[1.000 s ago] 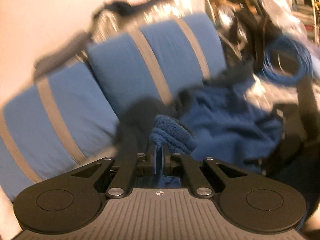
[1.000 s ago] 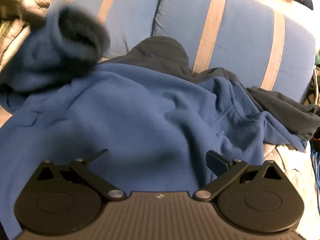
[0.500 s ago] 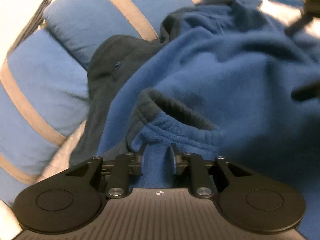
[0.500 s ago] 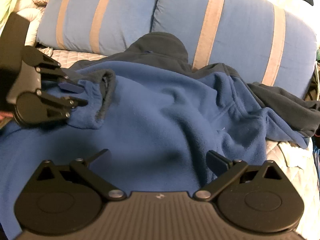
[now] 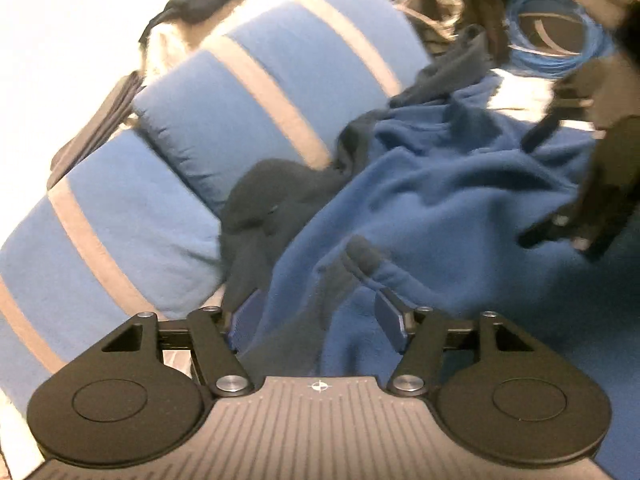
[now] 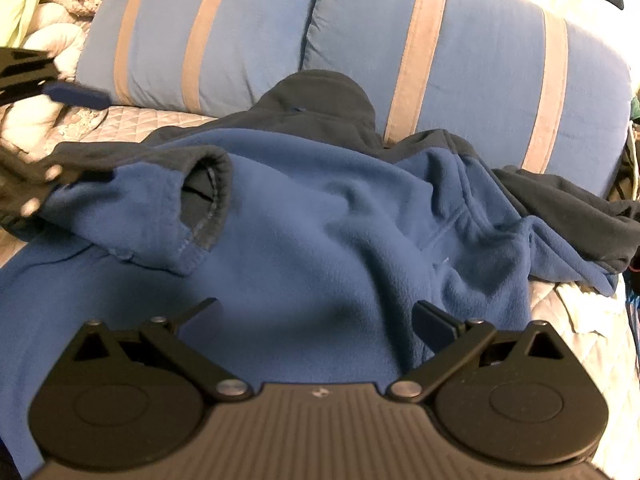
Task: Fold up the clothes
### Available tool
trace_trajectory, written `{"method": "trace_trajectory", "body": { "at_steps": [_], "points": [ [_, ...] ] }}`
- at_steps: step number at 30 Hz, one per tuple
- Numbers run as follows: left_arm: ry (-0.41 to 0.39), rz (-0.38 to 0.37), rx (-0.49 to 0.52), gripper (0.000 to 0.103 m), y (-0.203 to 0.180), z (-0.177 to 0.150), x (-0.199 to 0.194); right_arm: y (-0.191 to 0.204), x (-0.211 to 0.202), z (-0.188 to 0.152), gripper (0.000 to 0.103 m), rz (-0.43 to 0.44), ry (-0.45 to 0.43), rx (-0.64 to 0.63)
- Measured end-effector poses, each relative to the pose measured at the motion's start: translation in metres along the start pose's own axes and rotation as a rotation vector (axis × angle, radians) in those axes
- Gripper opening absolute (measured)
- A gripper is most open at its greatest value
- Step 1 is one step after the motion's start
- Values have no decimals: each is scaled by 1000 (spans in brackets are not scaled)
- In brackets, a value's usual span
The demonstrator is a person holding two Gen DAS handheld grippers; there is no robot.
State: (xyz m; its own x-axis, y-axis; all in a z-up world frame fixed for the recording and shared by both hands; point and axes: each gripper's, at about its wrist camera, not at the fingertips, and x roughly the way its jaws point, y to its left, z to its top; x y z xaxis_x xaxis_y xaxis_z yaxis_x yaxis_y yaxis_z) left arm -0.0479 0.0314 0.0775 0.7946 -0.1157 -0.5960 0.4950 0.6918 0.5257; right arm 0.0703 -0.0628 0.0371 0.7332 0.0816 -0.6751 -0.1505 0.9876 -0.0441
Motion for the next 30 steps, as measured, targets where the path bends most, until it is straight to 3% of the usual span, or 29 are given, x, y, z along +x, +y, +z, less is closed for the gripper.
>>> {"method": "trace_trajectory", "body": {
  "at_steps": [2, 9, 16, 20, 28, 30],
  "points": [
    [0, -45, 32, 62, -5, -2, -9, 0, 0, 0, 102, -1, -2, 1],
    [52, -81, 230, 62, -49, -12, -4, -1, 1, 0, 102, 0, 1, 1],
    [96, -2, 336, 59, -80, -19, 22, -3, 2, 0, 102, -7, 5, 7],
    [153, 65, 406, 35, -96, -25, 41, -4, 2, -1, 102, -6, 8, 8],
    [219, 217, 503, 31, -111, -35, 64, -5, 4, -1, 102, -9, 10, 9],
    [225, 245, 505, 14, -112, -36, 65, -6, 4, -1, 102, -10, 12, 11]
  ]
}}
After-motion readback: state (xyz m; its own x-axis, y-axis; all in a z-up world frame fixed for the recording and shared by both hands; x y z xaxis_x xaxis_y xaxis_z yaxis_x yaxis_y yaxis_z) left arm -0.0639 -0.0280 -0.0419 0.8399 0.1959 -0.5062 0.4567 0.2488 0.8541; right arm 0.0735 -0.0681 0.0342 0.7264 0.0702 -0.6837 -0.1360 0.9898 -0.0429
